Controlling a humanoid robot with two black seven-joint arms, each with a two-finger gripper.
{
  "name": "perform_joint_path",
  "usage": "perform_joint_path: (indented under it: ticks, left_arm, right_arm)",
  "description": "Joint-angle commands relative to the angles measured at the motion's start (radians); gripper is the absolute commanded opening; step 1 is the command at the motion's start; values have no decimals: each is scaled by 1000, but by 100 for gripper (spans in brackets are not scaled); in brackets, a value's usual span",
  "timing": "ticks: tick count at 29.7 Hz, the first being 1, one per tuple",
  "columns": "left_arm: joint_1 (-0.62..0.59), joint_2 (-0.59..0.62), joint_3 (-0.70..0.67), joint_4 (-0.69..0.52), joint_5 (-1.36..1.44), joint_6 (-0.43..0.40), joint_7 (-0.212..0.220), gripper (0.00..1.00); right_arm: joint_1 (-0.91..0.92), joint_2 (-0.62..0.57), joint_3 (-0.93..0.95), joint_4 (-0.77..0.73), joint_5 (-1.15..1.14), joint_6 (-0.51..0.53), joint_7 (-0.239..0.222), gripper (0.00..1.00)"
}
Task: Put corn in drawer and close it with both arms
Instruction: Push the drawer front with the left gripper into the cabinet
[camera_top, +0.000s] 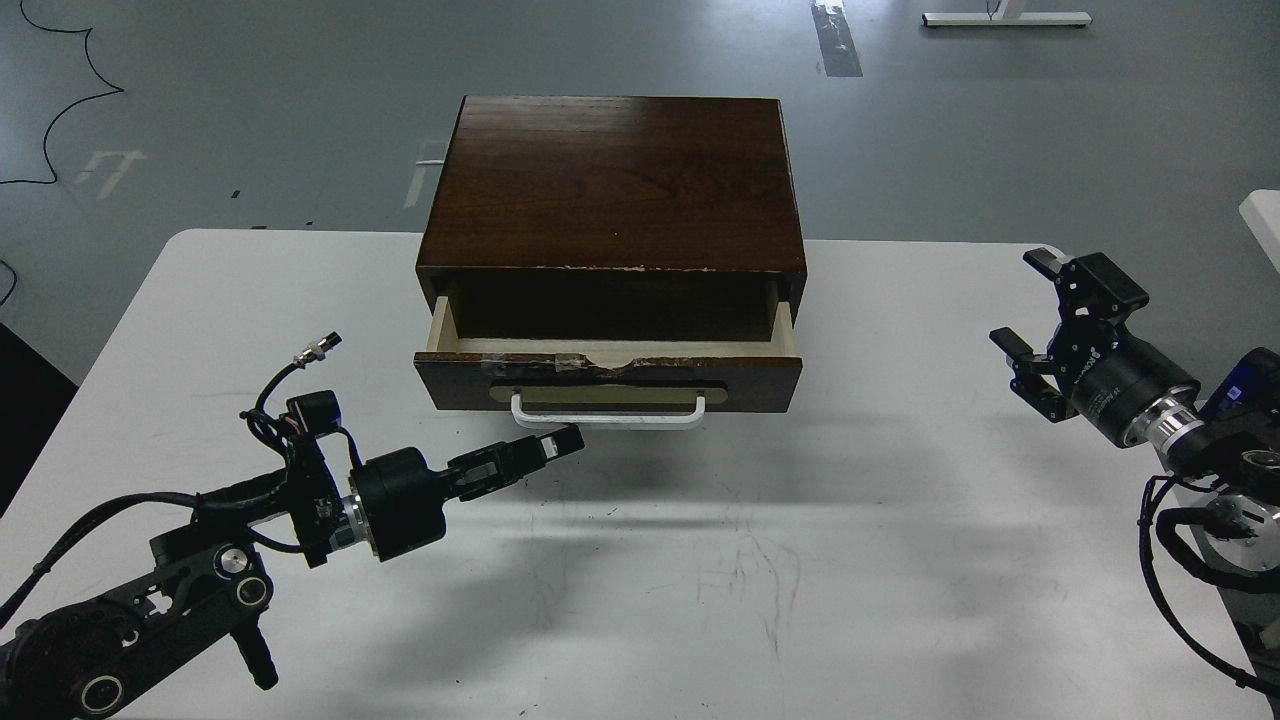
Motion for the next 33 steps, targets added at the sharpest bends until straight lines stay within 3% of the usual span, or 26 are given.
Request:
perform_joint_path:
  ticks: [1,33]
  left_arm:
    - [-15,0,1,5,0,0,0,0]
    - [-95,-4,11,108,-5,-11,0,0]
  right_arm:
    - [-1,0,0,0,0,0,0,100]
    - [-11,0,1,0,0,0,0,100]
